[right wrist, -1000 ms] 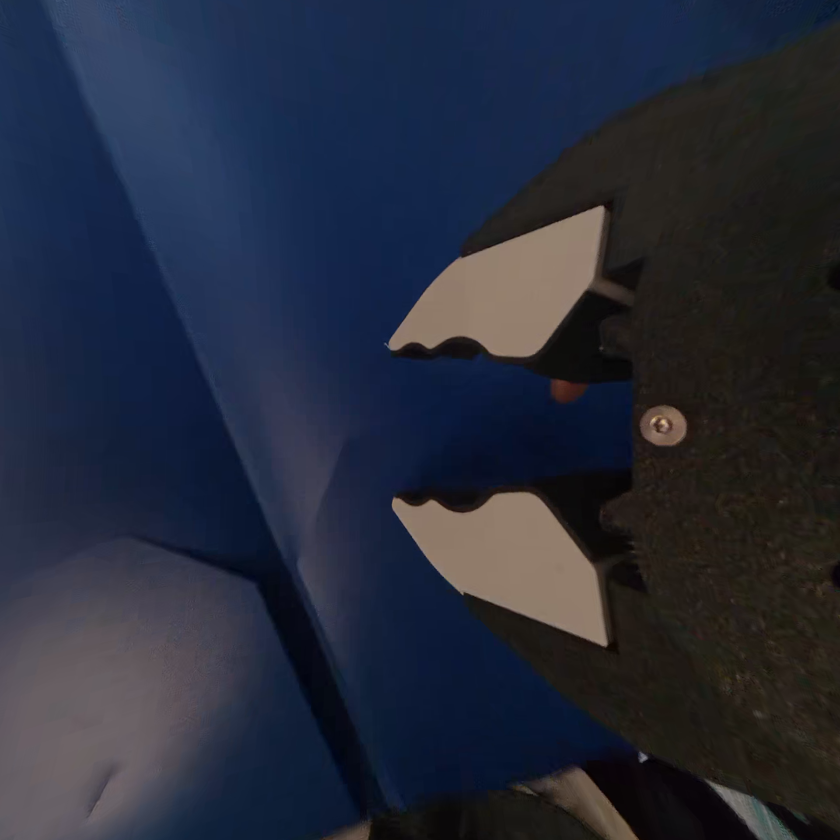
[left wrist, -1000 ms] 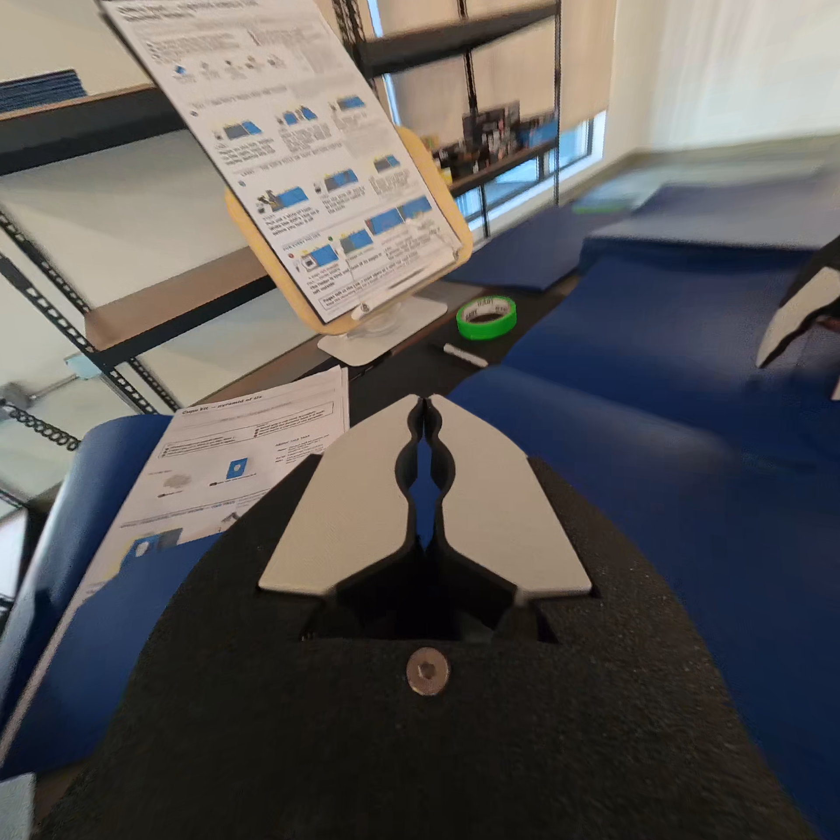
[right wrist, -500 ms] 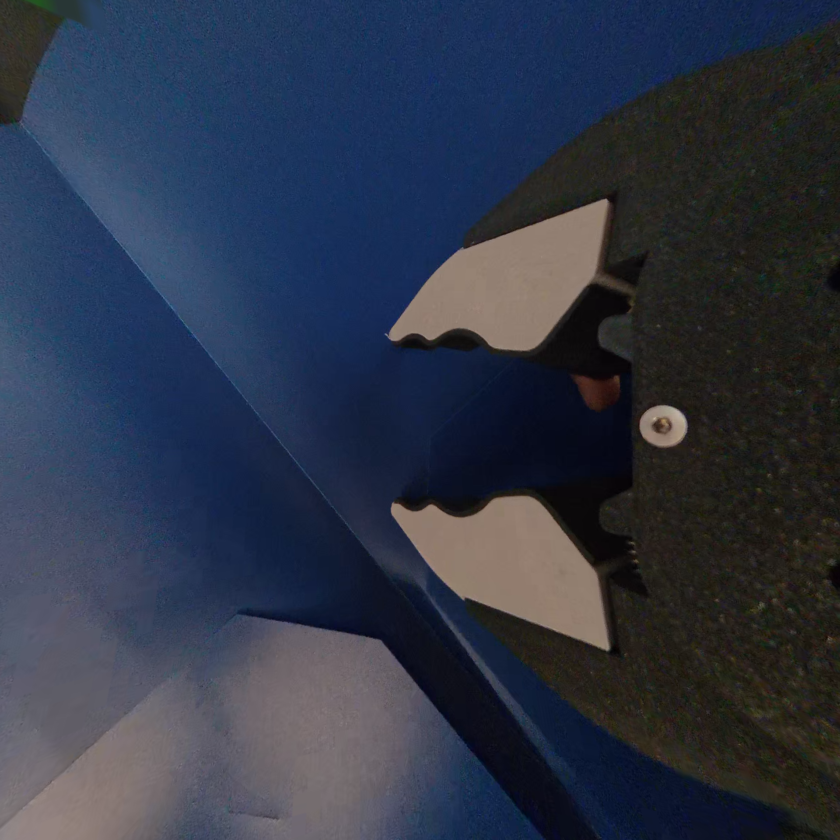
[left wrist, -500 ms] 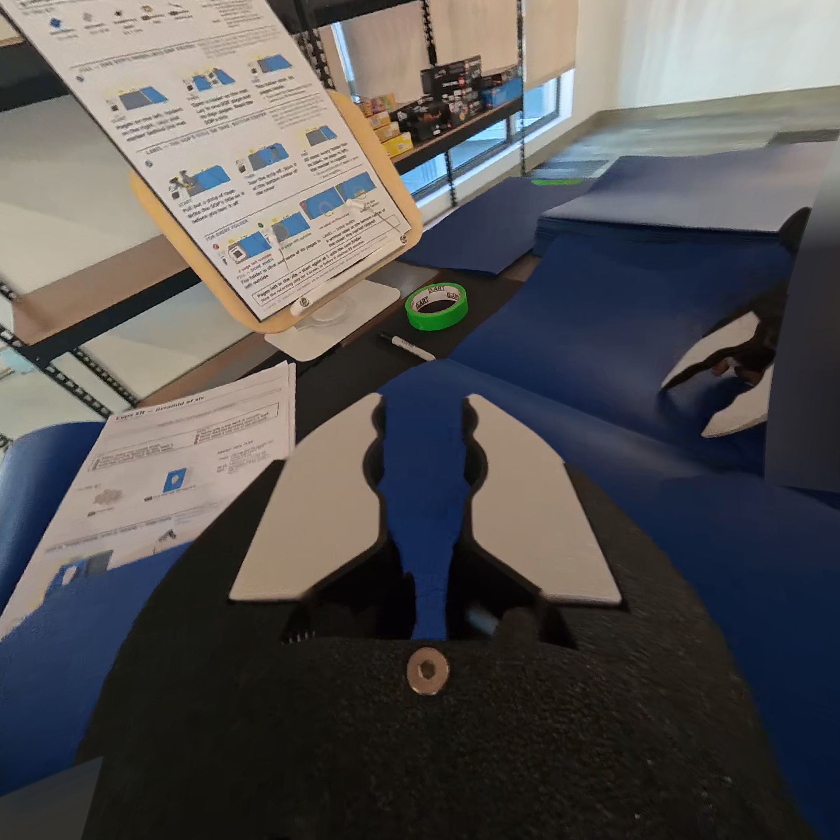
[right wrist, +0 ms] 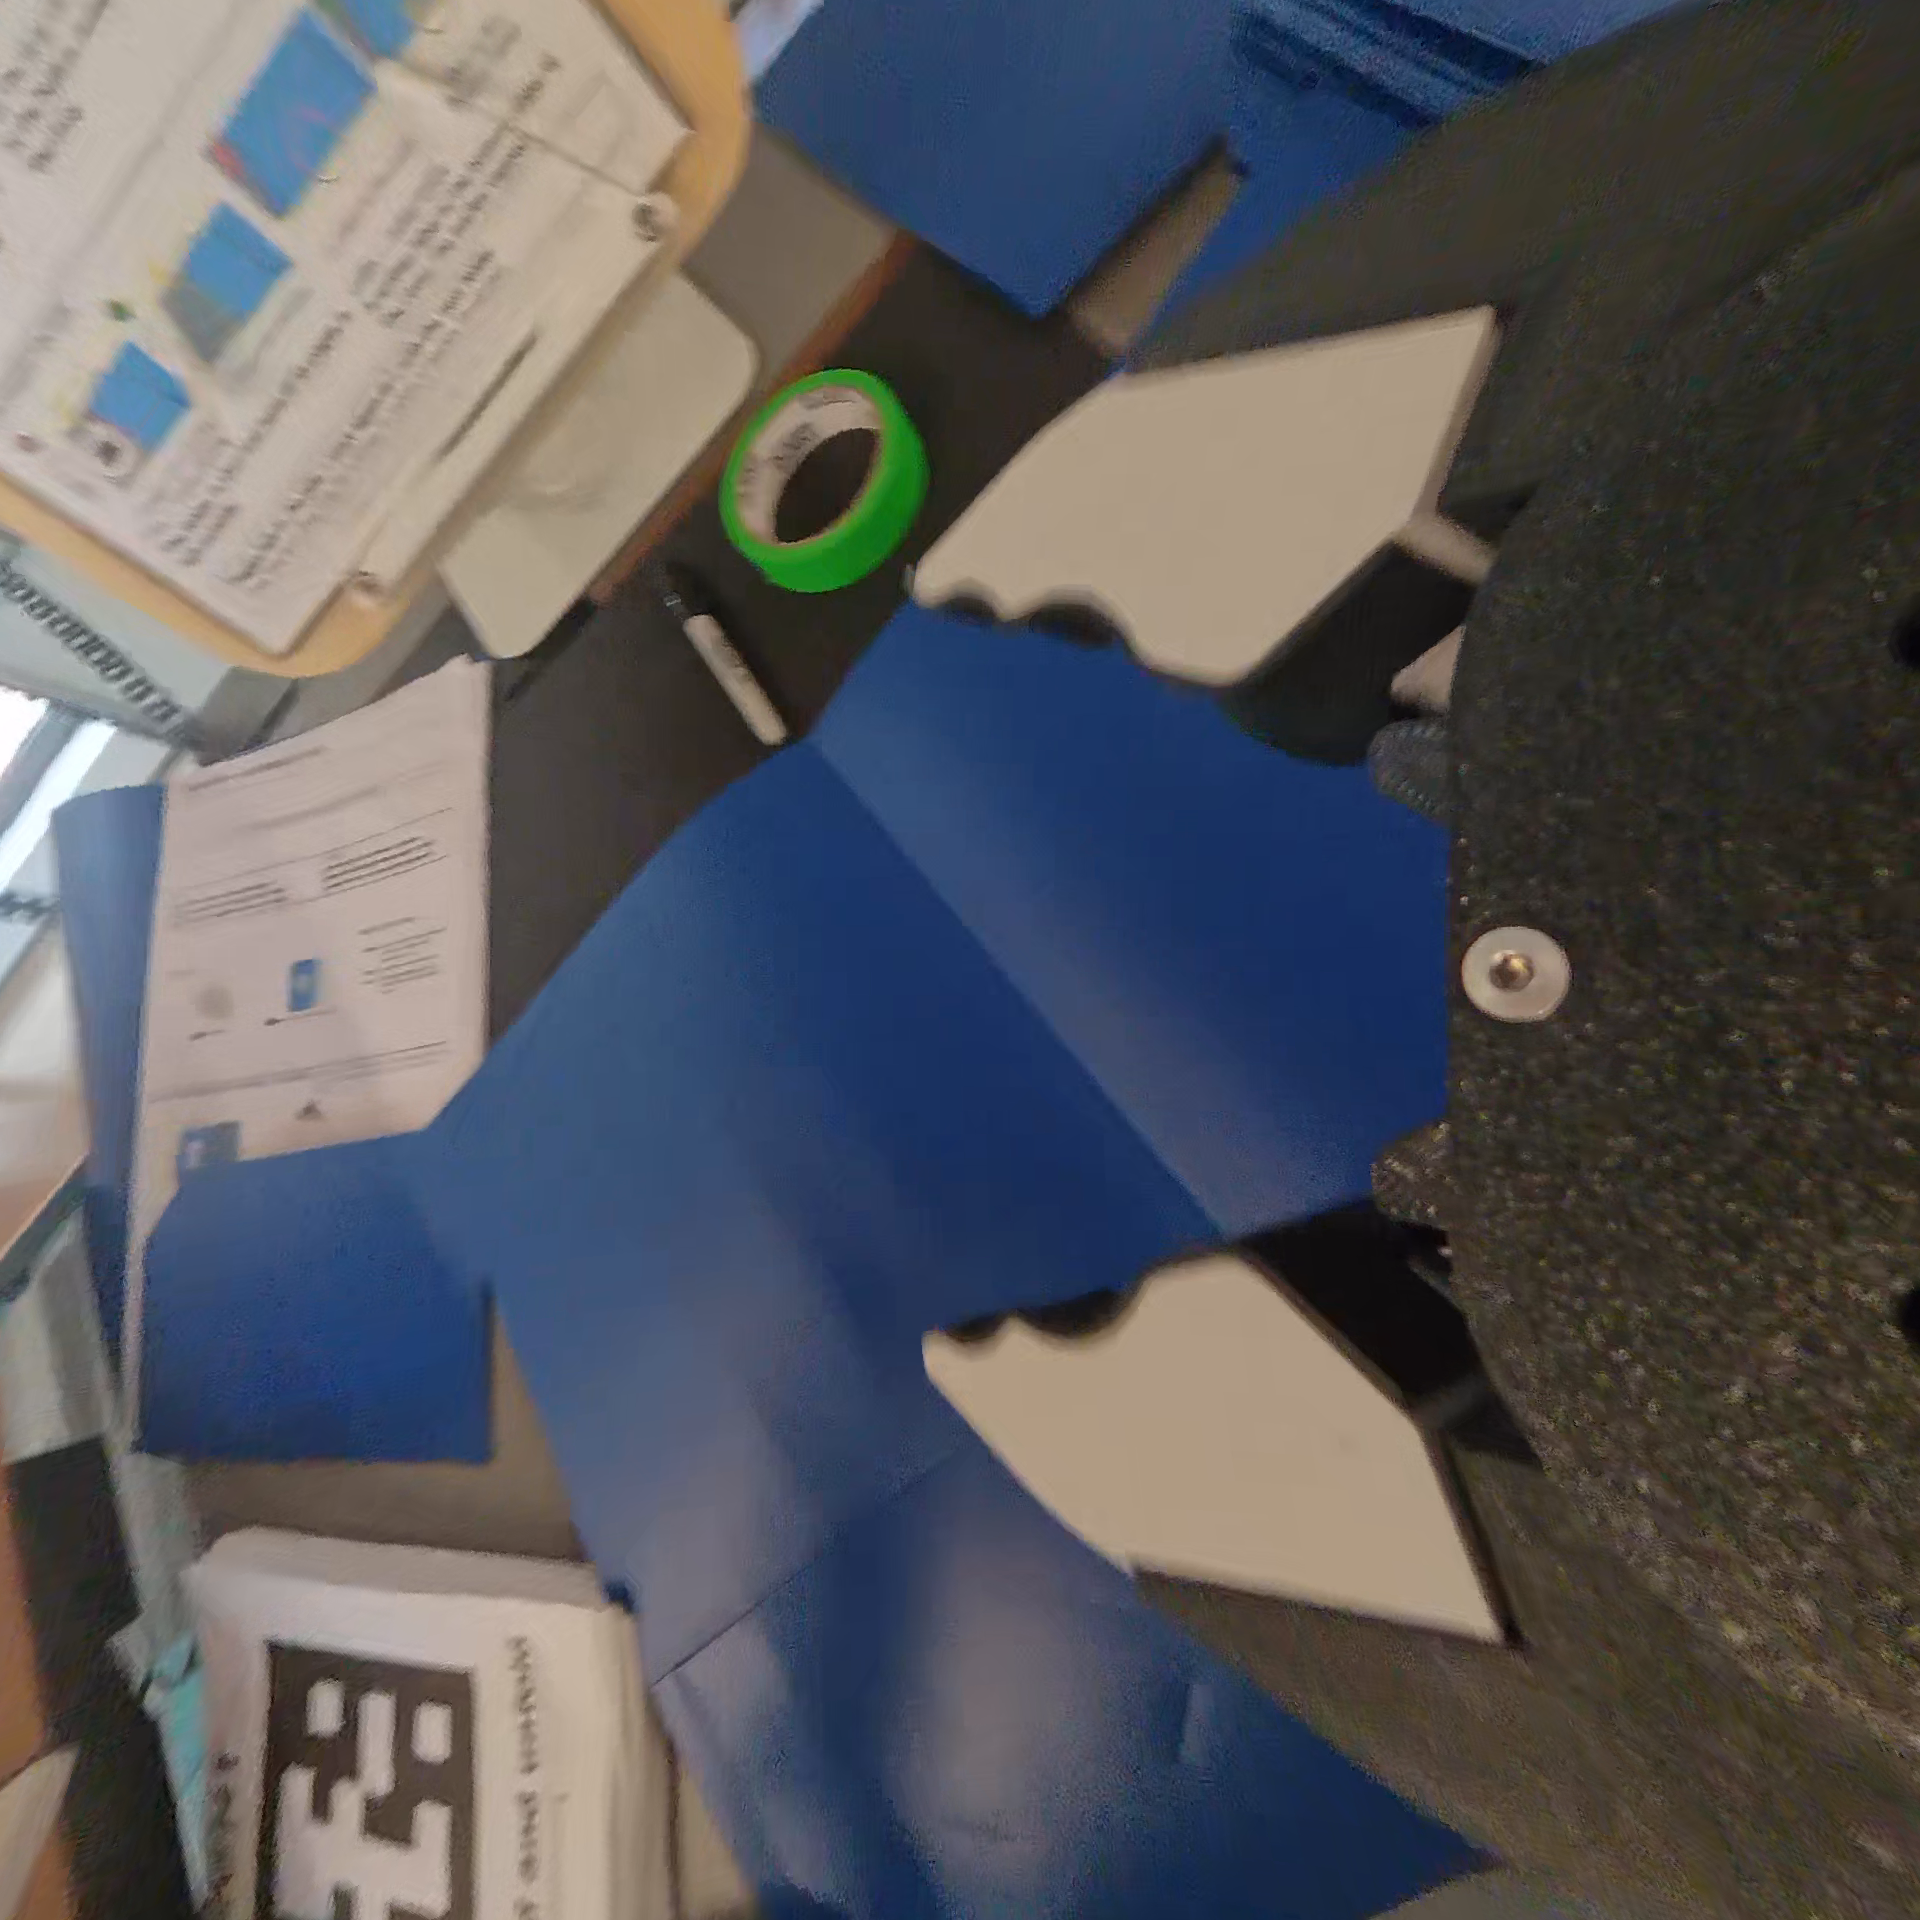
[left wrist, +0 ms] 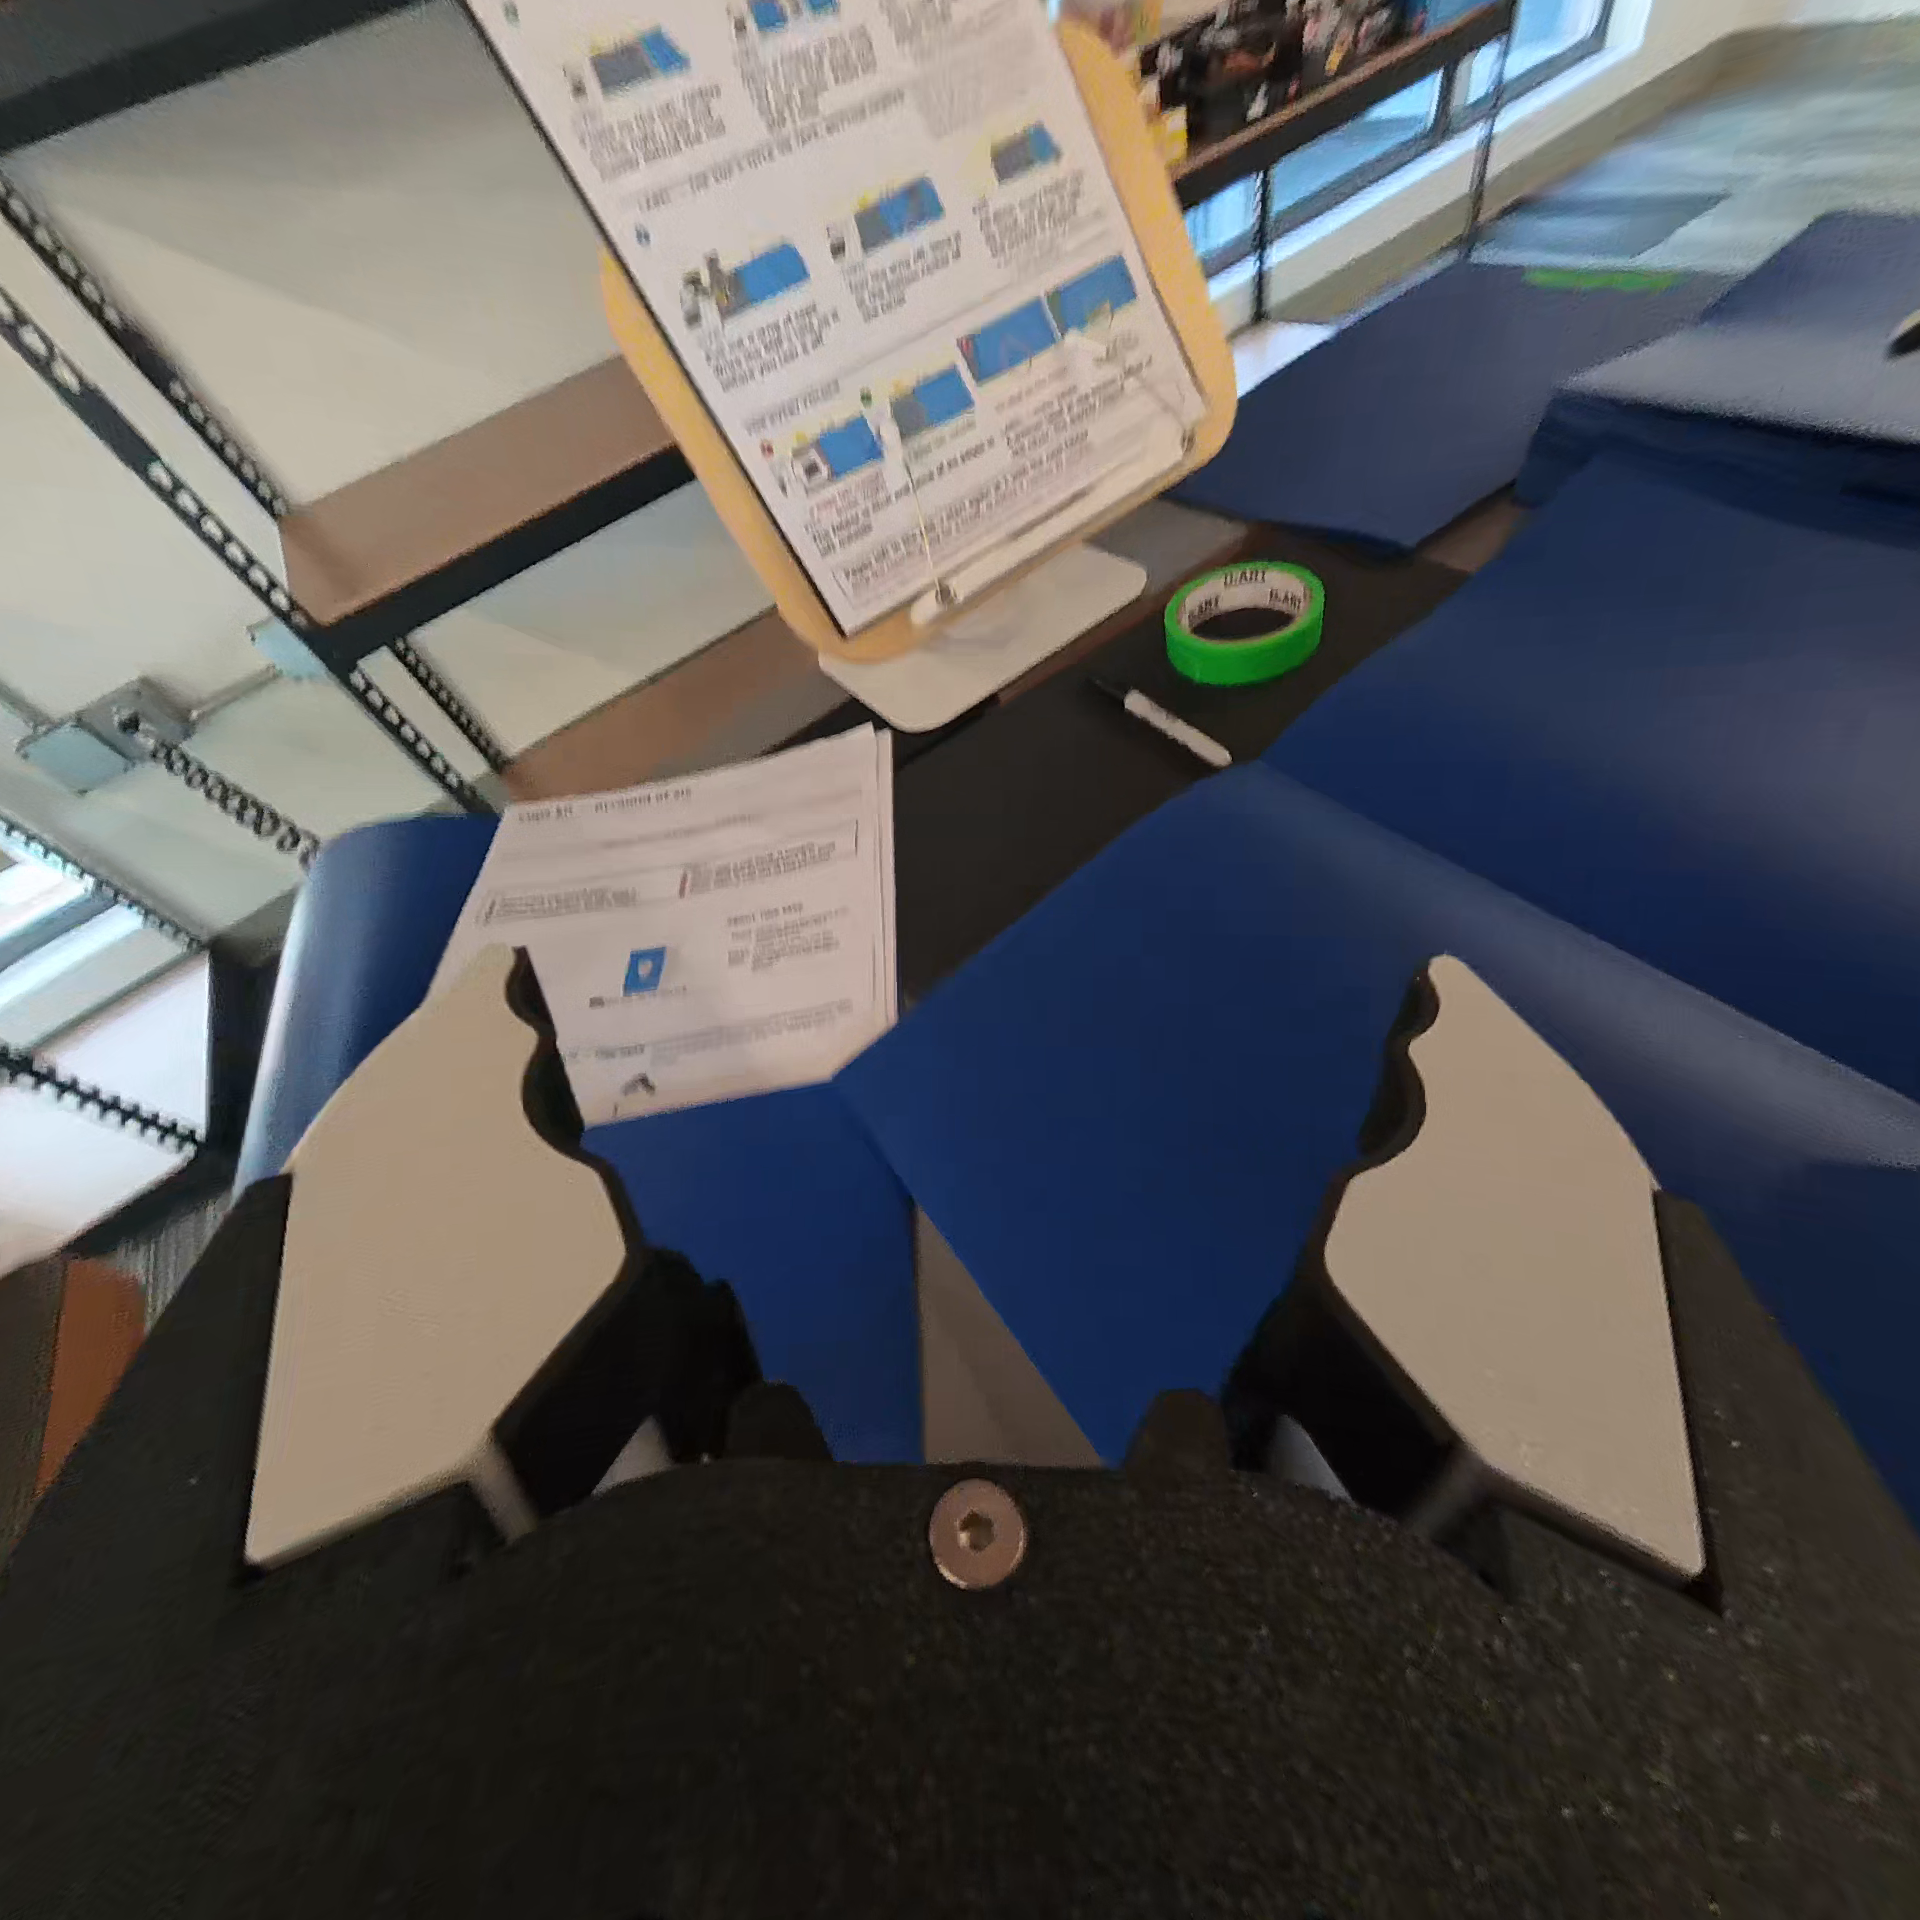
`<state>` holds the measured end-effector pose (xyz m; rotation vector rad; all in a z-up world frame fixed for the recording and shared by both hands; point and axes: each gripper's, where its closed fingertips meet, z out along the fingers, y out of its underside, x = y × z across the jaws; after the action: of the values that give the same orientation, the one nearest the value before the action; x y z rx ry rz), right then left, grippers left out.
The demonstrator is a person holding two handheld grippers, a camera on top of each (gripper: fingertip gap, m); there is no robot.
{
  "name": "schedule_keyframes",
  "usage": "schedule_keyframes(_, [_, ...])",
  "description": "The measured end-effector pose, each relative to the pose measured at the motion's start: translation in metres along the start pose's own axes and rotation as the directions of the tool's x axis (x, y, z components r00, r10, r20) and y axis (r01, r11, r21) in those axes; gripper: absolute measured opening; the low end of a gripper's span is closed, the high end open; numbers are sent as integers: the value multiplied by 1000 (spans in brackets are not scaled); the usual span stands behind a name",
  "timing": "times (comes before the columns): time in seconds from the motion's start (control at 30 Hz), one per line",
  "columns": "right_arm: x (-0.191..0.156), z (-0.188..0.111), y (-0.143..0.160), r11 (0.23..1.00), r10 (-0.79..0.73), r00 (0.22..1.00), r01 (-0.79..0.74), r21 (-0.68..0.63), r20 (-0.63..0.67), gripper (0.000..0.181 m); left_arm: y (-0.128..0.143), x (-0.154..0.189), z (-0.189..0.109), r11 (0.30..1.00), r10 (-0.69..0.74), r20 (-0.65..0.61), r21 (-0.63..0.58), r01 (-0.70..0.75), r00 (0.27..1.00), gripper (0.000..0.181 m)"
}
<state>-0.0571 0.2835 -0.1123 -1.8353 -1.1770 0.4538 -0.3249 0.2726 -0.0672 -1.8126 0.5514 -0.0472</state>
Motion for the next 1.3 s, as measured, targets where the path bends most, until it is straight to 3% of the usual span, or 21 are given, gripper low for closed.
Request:
schedule_keyframes(0.03, [-2, 3, -17, 999, -43, 998, 42, 34, 45, 53, -6, -2, 1, 999, 30, -39, 27, -29, 999, 109])
schedule_keyframes(0.07, [-5, 6, -36, 992, -89, 993, 81, 96, 80, 35, -14, 7, -4, 993, 91, -156, 91, -77, 984, 84])
schedule_keyframes(0.1, [0, 10, -54, 987, -91, 993, 80, 138, 71, 18, -25, 4, -5, 989, 40, -194, 151, -11, 980, 57])
schedule_keyframes(0.13, [4, 15, -70, 985, -89, 994, 78, 155, 66, 0, -30, -1, -3, 989, -18, -228, 136, 50, 973, 30])
schedule_keyframes(0.17, [10, 20, -86, 980, -82, 995, 71, 185, 54, 0, -36, -9, -1, 988, -45, -229, 133, 77, 972, 4])
schedule_keyframes(0.2, [15, 26, -105, 970, -71, 997, 59, 234, 42, 4, -44, -18, 2, 985, -36, -205, 157, 69, 978, 5])
schedule_keyframes(0.27, [20, 41, -137, 953, -51, 997, 31, 300, 61, 80, -63, -43, 11, 978, -37, -99, 202, 57, 994, 74])
schedule_keyframes(0.3, [21, 53, -146, 955, -54, 995, 27, 295, 82, 98, -68, -58, 18, 979, -57, -33, 193, 63, 998, 108])
schedule_keyframes(0.33, [22, 67, -151, 958, -65, 993, 35, 285, 97, 97, -68, -73, 25, 984, -61, 27, 170, 56, 998, 140])
schedule_keyframes(0.4, [19, 102, -149, 959, -76, 988, 35, 283, 134, 93, -69, -90, 38, 983, -17, 96, 184, -1, 995, 114])
schedule_keyframes(0.47, [13, 150, -128, 972, -23, 977, -27, 232, 210, 90, -62, -84, 57, 978, -5, 4, 206, 4, 1000, 82])
schedule_keyframes(0.57, [10, 227, -77, 995, 57, 954, -79, 64, 294, 106, -28, -95, 105, 995, 9, -22, 98, -6, 1000, 87])
schedule_keyframes(0.7, [26, 295, -57, 988, 104, 958, -130, 83, 266, 107, 27, -90, 187, 987, 140, -254, -42, -156, 957, 80])
schedule_keyframes(0.8, [50, 320, -72, 920, 273, 928, -329, 214, 254, 107, 59, -86, 239, 964, 169, -366, -130, -230, 915, 78])
schedule_keyframes(0.87, [68, 329, -75, 887, 326, 917, -381, 262, 229, 110, 71, -82, 270, 963, 147, -392, -152, -221, 908, 71])
schedule_keyframes(1.0, [70, 339, -62, 938, 265, 926, -312, 150, 270, 126, 93, -95, 315, 956, 147, -340, -191, -221, 929, 43])
schedule_keyframes(1.13, [60, 351, -45, 983, 164, 925, -182, 22, 344, 142, 117, -125, 318, 969, -22, -236, -245, -37, 971, 17])
schedule_keyframes(1.3, [50, 368, -53, 992, 119, 911, -126, -7, 394, 149, 126, -155, 305, 980, -174, -115, -118, 160, 978, 16])
